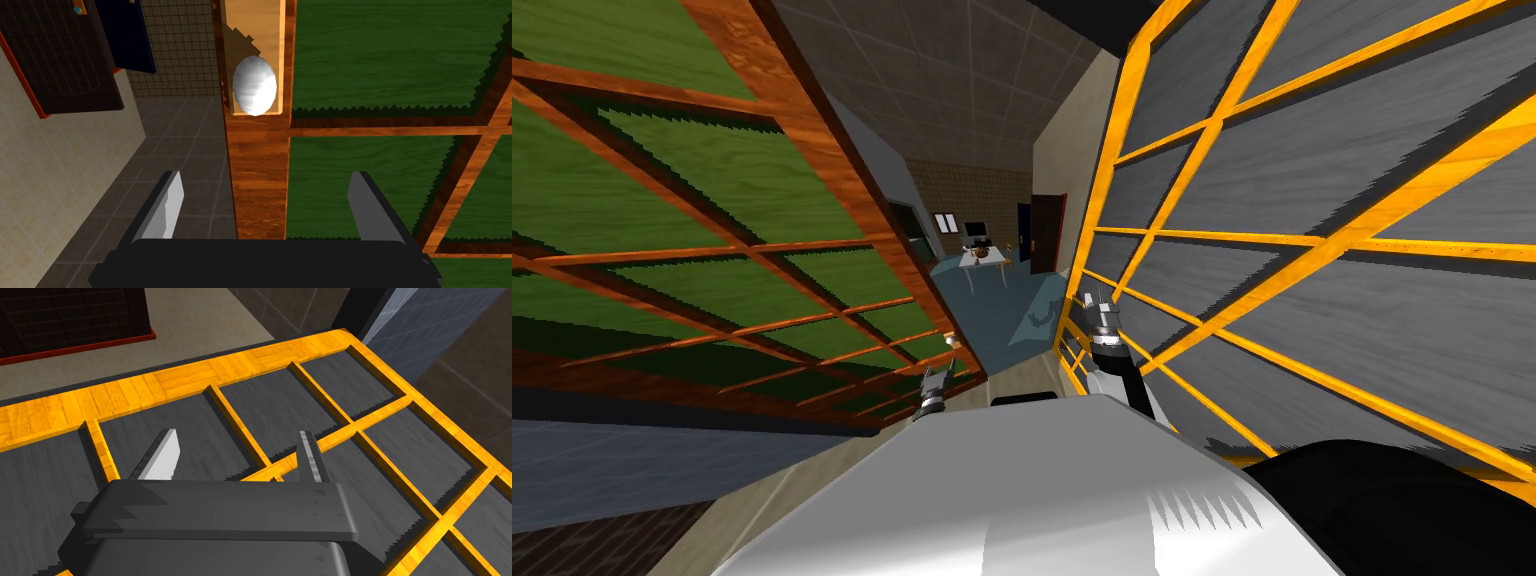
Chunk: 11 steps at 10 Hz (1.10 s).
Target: Pull the door open
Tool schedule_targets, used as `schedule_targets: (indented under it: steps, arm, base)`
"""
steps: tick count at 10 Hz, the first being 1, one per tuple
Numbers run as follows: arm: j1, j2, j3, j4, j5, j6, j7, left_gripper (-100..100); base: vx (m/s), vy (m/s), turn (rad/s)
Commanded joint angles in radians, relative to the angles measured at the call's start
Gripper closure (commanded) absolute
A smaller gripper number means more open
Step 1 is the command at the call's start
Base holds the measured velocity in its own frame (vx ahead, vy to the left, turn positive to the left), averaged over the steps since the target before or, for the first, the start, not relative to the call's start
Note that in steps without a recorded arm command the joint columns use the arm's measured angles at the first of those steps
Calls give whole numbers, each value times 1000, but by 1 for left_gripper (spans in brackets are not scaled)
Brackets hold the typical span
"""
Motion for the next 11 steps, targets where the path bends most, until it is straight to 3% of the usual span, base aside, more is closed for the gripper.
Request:
schedule_targets:
  steps: [1,4,7,8,9,11]
  arm:
    - [3,22,7,2,5,0,6,-100]
    - [2,43,24,22,17,-8,16,-100]
    - [0,27,40,41,30,-15,25,-100]
    - [2,30,36,35,27,-12,23,-100]
    - [2,30,36,35,27,-12,23,100]
    - [2,30,36,35,27,-12,23,100]
  base:
    - [183,18,-64]
    - [199,28,-61]
    - [197,37,-70]
    - [56,6,30]
    - [-19,-9,-3]
    - [-24,-3,-15]
